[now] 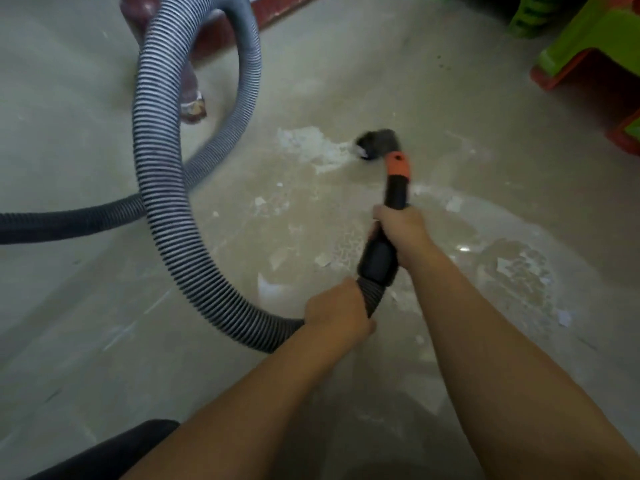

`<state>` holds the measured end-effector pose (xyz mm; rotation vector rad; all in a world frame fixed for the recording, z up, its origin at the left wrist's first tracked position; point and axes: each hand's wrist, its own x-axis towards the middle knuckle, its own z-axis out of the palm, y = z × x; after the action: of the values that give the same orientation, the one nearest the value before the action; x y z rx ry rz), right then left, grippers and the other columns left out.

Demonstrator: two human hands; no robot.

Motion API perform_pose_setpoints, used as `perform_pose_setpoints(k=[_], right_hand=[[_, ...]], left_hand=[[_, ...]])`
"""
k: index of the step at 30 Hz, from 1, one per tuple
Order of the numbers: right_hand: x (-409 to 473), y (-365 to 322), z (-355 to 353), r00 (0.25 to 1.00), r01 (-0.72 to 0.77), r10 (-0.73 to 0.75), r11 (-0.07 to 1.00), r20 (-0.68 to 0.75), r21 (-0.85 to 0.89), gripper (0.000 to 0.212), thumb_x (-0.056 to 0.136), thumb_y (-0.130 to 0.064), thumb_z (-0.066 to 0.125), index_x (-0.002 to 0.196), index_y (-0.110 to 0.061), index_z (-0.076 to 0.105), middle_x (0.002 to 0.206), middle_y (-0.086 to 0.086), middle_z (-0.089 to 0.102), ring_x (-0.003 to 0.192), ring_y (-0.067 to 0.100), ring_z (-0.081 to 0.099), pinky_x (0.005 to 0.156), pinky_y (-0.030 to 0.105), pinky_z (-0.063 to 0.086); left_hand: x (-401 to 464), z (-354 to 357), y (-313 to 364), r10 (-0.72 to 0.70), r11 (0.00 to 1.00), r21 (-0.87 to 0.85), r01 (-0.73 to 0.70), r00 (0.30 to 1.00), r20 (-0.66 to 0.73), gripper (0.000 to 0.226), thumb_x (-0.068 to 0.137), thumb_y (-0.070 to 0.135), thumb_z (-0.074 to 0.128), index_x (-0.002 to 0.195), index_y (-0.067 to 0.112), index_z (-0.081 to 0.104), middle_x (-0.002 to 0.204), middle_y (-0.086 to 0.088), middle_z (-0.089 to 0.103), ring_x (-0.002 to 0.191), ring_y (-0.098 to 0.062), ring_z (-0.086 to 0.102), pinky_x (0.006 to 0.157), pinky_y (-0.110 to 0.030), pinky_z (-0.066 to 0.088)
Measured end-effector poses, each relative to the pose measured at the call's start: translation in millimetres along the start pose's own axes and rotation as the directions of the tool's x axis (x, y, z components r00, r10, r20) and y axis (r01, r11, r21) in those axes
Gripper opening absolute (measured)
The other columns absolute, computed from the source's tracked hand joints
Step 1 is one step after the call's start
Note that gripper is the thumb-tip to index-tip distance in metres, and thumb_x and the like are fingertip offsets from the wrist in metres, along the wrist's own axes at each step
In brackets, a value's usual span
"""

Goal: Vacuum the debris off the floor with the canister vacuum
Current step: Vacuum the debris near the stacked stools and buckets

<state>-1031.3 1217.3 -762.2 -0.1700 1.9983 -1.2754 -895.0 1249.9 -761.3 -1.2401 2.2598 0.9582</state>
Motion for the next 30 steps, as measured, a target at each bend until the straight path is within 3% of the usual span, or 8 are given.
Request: perform_pose_setpoints(k=[3, 5, 11, 17, 22, 25, 28, 30], right_hand=[[-14, 6, 45, 0.971, 0.07, -0.032, 0.985, 0.235, -0.155, 0.016, 0.081, -0.006, 0.063, 0.093, -0.004, 0.053, 0.063, 0.011, 0.058, 0.044, 0.018, 0.058, 0.052, 0.029, 0.053], [-16, 9, 50, 0.966, 0.073, -0.028, 0.983, 0.257, -0.169, 0.019, 0.081, -0.009, 0.064, 0.095, -0.007, 0.053, 0.067, 0.011, 0.06, 0.05, 0.022, 0.059, 0.059, 0.036, 0.054], [13, 2, -6, 0.991, -0.034, 0.052, 0.989, -0.121, 0.143, 0.018, 0.083, -0.007, 0.064, 0.096, -0.005, 0.052, 0.064, 0.005, 0.055, 0.041, 0.012, 0.054, 0.045, 0.024, 0.049], [19, -6, 59, 0.998, 0.057, -0.054, 0.997, 0.043, -0.059, 0.013, 0.075, -0.009, 0.066, 0.075, -0.01, 0.053, 0.067, 0.013, 0.059, 0.055, 0.026, 0.058, 0.062, 0.042, 0.055], [-3, -19, 111, 0.936, 0.21, -0.098, 0.927, 0.339, -0.31, 0.022, 0.082, -0.011, 0.064, 0.1, -0.007, 0.051, 0.07, 0.009, 0.061, 0.05, 0.02, 0.059, 0.045, 0.022, 0.047], [5, -15, 90, 0.961, 0.234, -0.155, 0.895, 0.229, -0.378, 0.024, 0.079, -0.015, 0.066, 0.099, -0.009, 0.053, 0.079, 0.012, 0.063, 0.058, 0.024, 0.062, 0.054, 0.03, 0.055], [16, -4, 56, 0.992, 0.12, -0.125, 0.976, -0.014, -0.181, 0.023, 0.078, -0.012, 0.065, 0.096, -0.007, 0.052, 0.072, 0.012, 0.06, 0.05, 0.022, 0.059, 0.052, 0.03, 0.052], [13, 2, 49, 0.996, 0.081, -0.083, 0.991, -0.015, -0.107, 0.021, 0.081, -0.009, 0.064, 0.096, -0.007, 0.049, 0.071, 0.012, 0.059, 0.048, 0.02, 0.057, 0.045, 0.025, 0.049]], left_hand=[[-11, 2, -32, -0.098, 0.994, -0.049, 0.098, 0.995, -0.005, 0.042, 0.084, 0.034, 0.063, 0.114, 0.017, 0.04, 0.092, 0.0, 0.054, 0.084, -0.021, 0.06, 0.07, -0.032, 0.05], [-14, 4, -38, -0.099, 0.994, -0.058, 0.098, 0.995, -0.02, 0.042, 0.084, 0.033, 0.062, 0.114, 0.017, 0.039, 0.09, 0.001, 0.053, 0.08, -0.02, 0.058, 0.067, -0.031, 0.049], [8, -13, -11, 0.065, 0.998, 0.006, -0.065, 0.996, -0.062, 0.043, 0.087, 0.032, 0.061, 0.121, 0.016, 0.041, 0.108, -0.005, 0.061, 0.095, -0.025, 0.061, 0.066, -0.031, 0.042], [16, -25, -40, -0.08, 0.997, -0.022, 0.078, 0.994, -0.072, 0.043, 0.087, 0.035, 0.061, 0.12, 0.015, 0.042, 0.105, -0.003, 0.059, 0.096, -0.025, 0.062, 0.068, -0.031, 0.042], [15, -22, -66, -0.159, 0.964, -0.223, 0.147, 0.987, -0.035, 0.043, 0.082, 0.034, 0.062, 0.117, 0.016, 0.044, 0.091, -0.002, 0.058, 0.08, -0.021, 0.061, 0.069, -0.034, 0.053], [18, -9, -53, -0.086, 0.949, -0.307, 0.073, 0.996, -0.029, 0.043, 0.081, 0.033, 0.063, 0.116, 0.016, 0.045, 0.092, -0.002, 0.059, 0.081, -0.022, 0.061, 0.066, -0.032, 0.051], [20, -4, -43, -0.039, 0.963, -0.269, 0.029, 0.999, -0.033, 0.04, 0.082, 0.033, 0.063, 0.115, 0.017, 0.044, 0.091, 0.0, 0.055, 0.078, -0.021, 0.057, 0.062, -0.029, 0.044], [19, 1, -44, -0.055, 0.963, -0.265, 0.046, 0.998, -0.026, 0.036, 0.084, 0.033, 0.063, 0.112, 0.018, 0.045, 0.091, 0.0, 0.055, 0.077, -0.02, 0.056, 0.061, -0.028, 0.042]])
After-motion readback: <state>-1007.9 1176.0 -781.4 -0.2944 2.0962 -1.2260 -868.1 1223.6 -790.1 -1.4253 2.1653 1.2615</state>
